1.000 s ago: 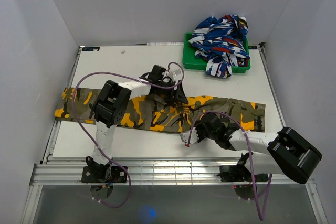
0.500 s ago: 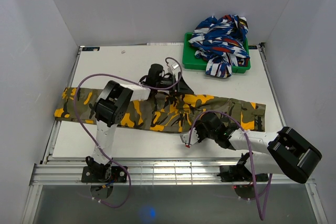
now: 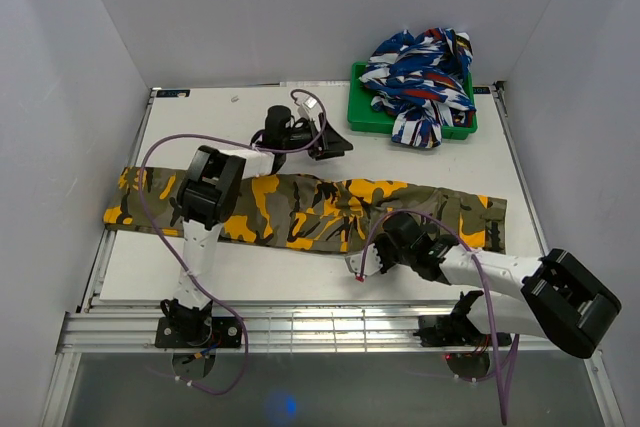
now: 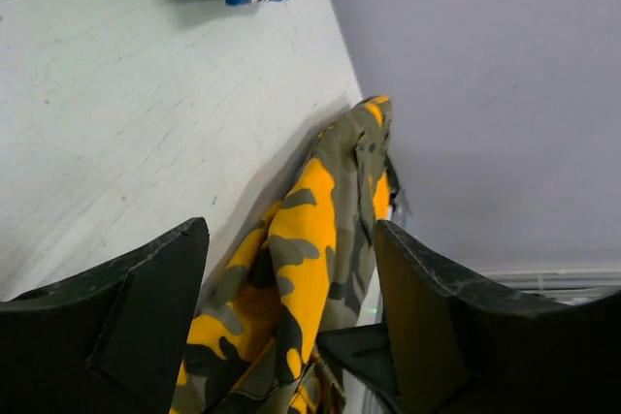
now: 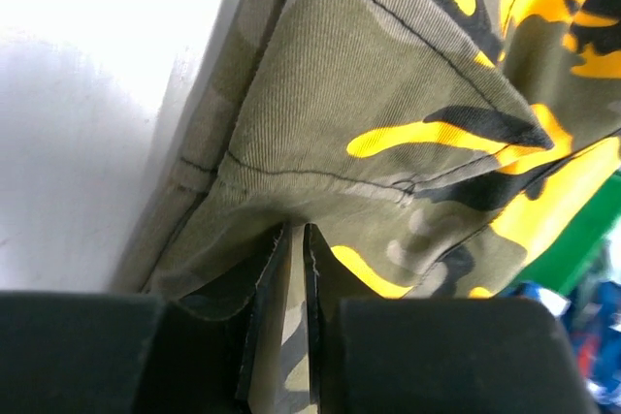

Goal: Fold and stack the trousers
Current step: Fold the trousers

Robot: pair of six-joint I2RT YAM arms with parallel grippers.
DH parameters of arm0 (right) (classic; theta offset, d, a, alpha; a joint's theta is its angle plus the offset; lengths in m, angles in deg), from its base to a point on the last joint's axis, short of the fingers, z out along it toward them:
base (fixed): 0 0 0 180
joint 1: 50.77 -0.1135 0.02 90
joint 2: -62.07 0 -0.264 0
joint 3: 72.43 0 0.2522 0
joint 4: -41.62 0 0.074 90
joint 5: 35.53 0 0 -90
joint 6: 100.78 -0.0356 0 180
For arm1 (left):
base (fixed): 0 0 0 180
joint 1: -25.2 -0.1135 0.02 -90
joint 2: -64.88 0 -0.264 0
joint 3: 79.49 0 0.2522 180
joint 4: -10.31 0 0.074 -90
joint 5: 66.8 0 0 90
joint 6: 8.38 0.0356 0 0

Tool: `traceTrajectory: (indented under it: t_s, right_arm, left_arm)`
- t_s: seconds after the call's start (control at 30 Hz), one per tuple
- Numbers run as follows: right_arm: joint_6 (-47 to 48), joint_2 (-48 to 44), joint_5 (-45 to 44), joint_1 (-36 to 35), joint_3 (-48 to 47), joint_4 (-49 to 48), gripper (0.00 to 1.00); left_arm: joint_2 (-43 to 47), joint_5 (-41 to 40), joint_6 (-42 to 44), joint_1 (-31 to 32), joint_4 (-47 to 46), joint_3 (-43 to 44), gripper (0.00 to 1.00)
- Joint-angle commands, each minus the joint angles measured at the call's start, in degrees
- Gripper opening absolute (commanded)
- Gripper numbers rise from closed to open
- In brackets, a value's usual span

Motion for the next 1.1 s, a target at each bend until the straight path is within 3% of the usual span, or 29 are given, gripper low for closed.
traceTrajectory:
  t_s: [0.0,0.03,0.1,0.2,0.3,0.4,0.57,0.7,0.83,1.07]
  right_arm:
    - [-6.72,-0.10,5.09,-0.28,-3.11,18.78,0.17]
    - [-9.53,-1.33,5.18,-0.19,-4.97,19.14,0.18]
    - [-18.23,-2.65,6.58,1.03,-11.97,20.11,0.18]
    - [-29.71,-3.10,13.08,5.67,-20.34,21.78,0.18]
    - [-38.34,2.16,20.28,10.42,-29.49,24.32,0.19]
    - [-43.03,10.33,27.05,13.42,-35.39,24.68,0.18]
    - [-51.47,26.15,36.97,16.15,-43.47,24.60,0.16]
    - [-56.13,37.57,38.67,20.44,-48.04,22.42,0.14]
    - [-60.43,43.90,37.00,27.13,-50.16,18.35,0.14]
    - [-65.10,49.11,44.46,36.71,-51.22,22.39,0.15]
  left_arm:
    - [6.63,1.67,16.84,0.51,21.08,2.34,0.77]
    - [8.03,-0.07,25.15,0.51,26.21,2.16,0.77]
    - [13.21,-1.41,31.27,-0.54,33.44,-1.32,0.71]
    - [22.96,-1.59,32.00,-5.19,30.23,-13.25,0.69]
    - [29.20,-0.53,33.13,-11.26,33.10,-17.43,0.67]
    - [34.74,-5.27,38.74,-14.78,38.72,-19.98,0.67]
    - [36.43,-7.21,45.00,-20.04,51.03,-20.69,0.65]
    - [37.40,-7.73,47.73,-26.55,57.97,-22.89,0.63]
    - [36.44,-11.07,51.06,-32.70,61.50,-26.31,0.58]
    - [28.36,-13.89,54.58,-45.53,63.44,-29.04,0.55]
